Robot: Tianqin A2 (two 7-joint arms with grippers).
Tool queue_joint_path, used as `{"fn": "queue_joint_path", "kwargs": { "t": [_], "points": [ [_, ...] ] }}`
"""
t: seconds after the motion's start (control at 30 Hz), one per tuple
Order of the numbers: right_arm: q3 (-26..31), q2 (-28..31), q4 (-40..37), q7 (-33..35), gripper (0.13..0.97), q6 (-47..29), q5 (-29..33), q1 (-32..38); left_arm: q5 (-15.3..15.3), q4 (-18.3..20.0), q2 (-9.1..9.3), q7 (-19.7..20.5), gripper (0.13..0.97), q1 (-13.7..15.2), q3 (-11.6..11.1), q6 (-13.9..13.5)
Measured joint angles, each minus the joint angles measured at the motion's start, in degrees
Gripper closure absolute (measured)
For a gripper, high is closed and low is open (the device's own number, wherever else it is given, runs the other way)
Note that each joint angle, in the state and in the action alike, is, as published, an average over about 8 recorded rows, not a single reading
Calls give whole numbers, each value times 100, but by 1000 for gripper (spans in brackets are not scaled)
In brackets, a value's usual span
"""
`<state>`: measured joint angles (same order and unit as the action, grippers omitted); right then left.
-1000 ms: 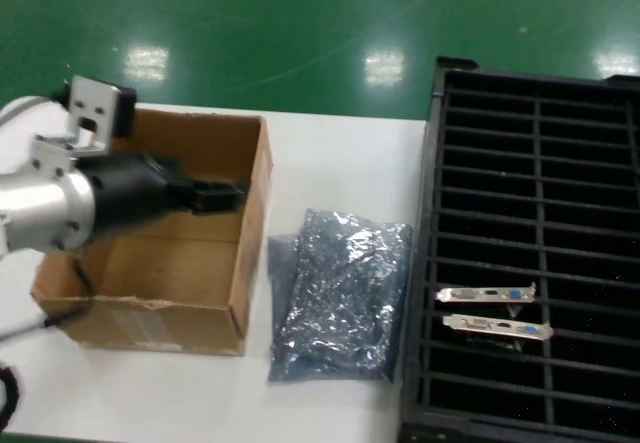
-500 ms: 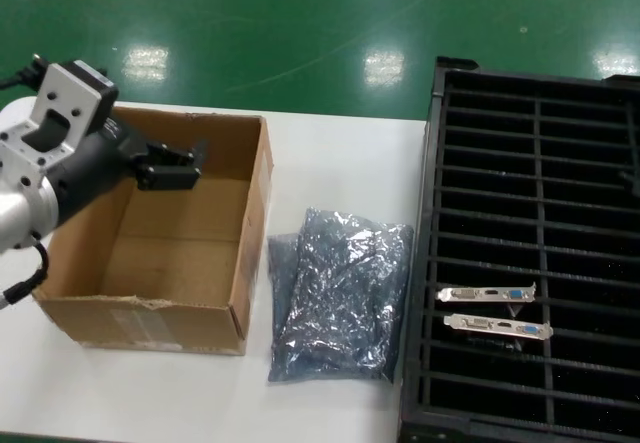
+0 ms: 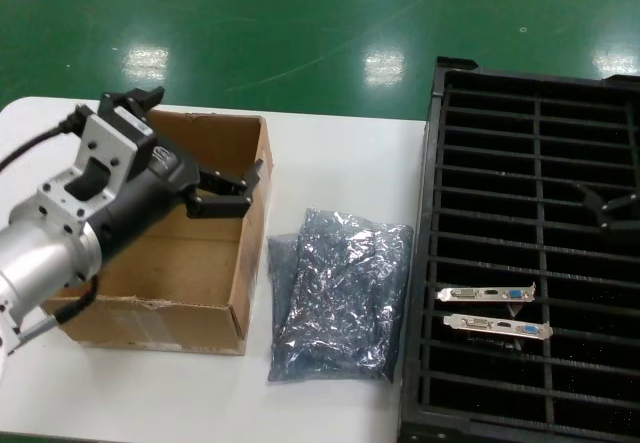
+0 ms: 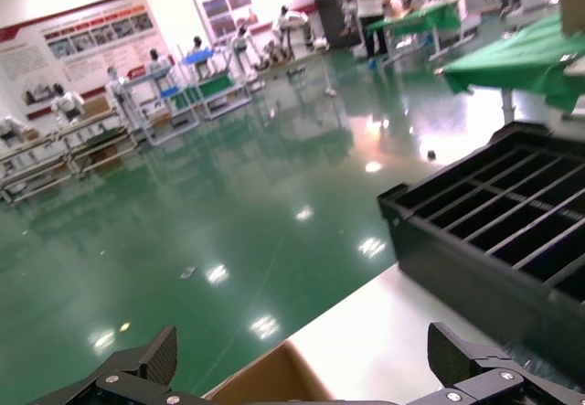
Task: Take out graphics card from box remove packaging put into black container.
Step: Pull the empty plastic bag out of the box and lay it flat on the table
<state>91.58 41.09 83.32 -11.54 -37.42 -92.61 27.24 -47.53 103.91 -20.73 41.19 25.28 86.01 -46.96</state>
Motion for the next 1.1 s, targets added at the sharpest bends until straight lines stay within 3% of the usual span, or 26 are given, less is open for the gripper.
{"fn": "queue_joint_path", "kwargs": {
  "t": [1.1],
  "points": [
    [6, -1414, 494, 682, 129, 2211, -622, -1612, -3289, -724, 209, -2434, 132, -1496, 335, 2778]
  ]
}}
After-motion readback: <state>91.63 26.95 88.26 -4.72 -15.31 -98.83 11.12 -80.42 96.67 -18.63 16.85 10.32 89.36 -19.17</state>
